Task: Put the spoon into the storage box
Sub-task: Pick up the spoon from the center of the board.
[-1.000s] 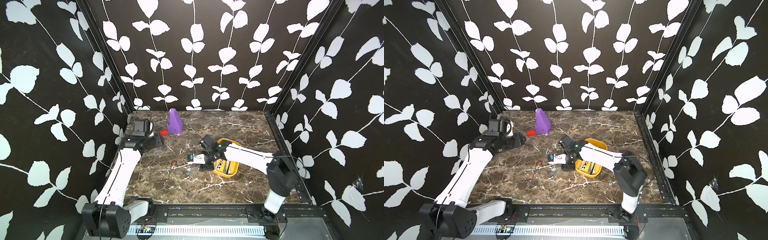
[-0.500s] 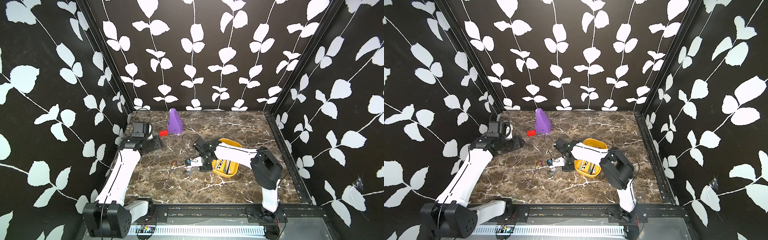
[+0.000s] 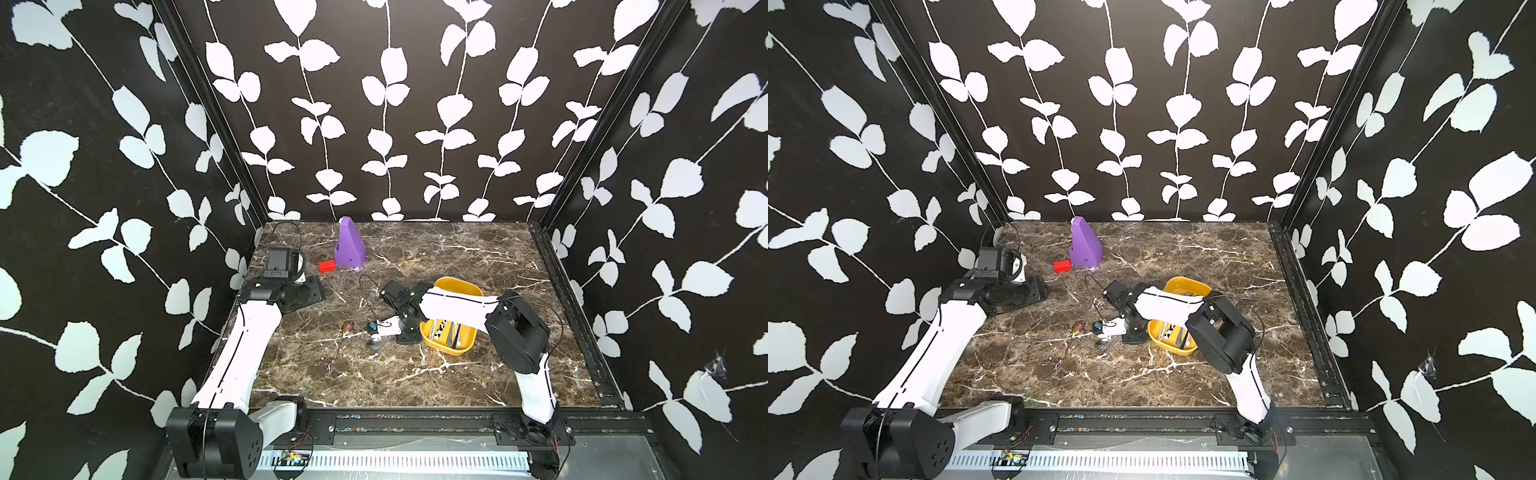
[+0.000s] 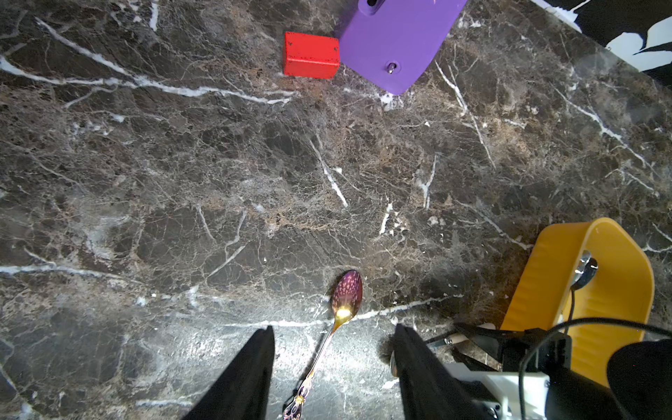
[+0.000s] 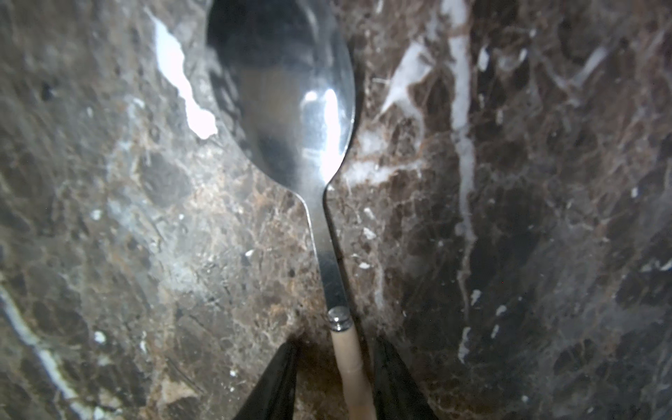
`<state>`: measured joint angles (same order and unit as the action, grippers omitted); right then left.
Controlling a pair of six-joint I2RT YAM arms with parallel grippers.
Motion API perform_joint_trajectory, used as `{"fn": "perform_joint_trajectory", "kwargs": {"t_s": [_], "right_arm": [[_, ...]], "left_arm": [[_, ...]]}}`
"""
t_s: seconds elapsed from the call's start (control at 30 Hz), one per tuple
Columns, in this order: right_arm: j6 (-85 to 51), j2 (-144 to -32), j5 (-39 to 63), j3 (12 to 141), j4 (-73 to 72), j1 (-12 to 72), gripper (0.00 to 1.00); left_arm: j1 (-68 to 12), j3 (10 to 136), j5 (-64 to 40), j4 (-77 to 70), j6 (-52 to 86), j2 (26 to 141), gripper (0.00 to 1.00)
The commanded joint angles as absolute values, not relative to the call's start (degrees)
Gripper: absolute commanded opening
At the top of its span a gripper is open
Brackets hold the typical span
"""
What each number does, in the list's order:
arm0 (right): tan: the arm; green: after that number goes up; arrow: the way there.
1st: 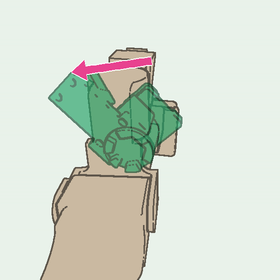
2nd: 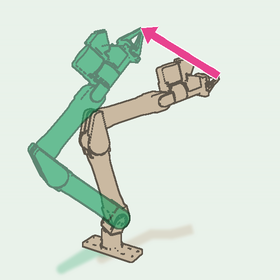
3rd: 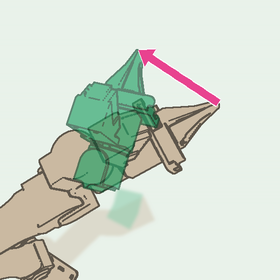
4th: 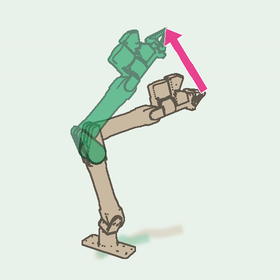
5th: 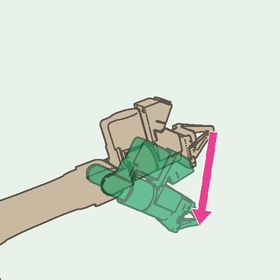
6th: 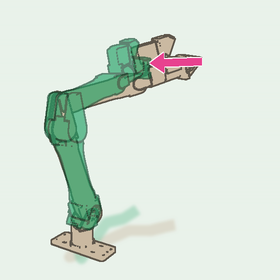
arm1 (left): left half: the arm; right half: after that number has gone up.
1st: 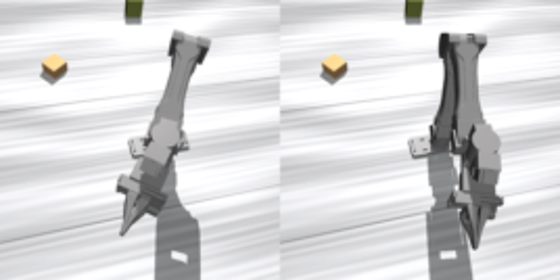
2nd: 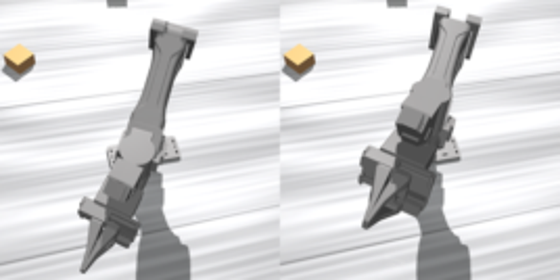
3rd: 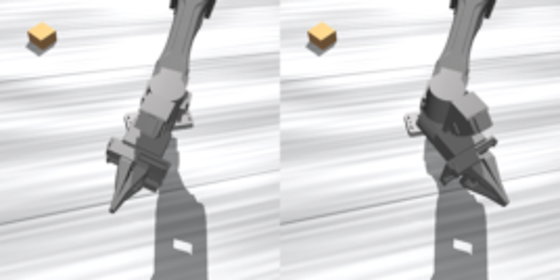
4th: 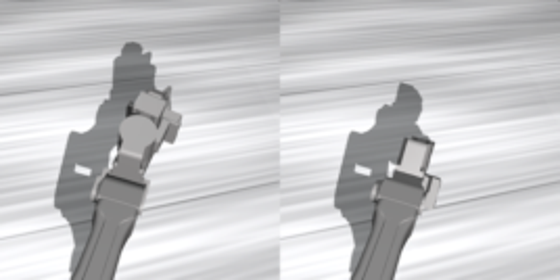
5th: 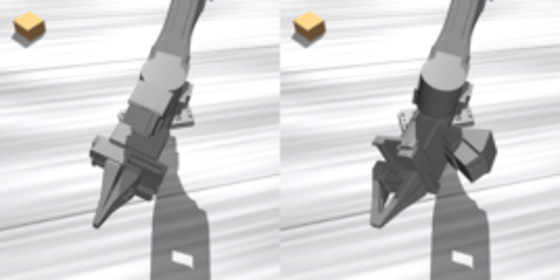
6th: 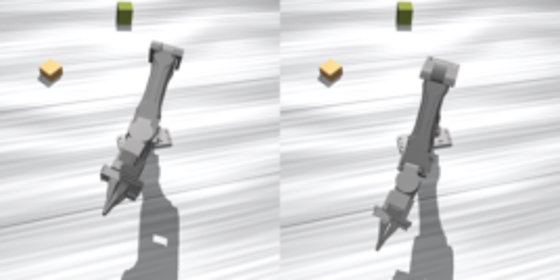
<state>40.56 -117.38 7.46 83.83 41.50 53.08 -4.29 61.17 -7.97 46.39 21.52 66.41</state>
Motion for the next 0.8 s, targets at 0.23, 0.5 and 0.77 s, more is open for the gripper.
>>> {"fn": "perform_joint_trajectory", "kwargs": {"t_s": [0.23,0.5,0.77], "right_arm": [[37.17,-120.12,5.83,86.65,42.06,53.87,0.2],[29.93,-119.64,4.69,88.75,39.38,53.92,0.12],[19.51,-113.02,4.93,89.92,34.01,52.83,0.07]], "left_arm": [[-3.63,59.9,-7.78,46.15,20.7,64.76,0.58],[-3.5,59.41,-7.65,46.08,20.98,64.22,0.58],[-3.55,59.13,-7.31,46.23,20.92,64.11,0.58]]}}
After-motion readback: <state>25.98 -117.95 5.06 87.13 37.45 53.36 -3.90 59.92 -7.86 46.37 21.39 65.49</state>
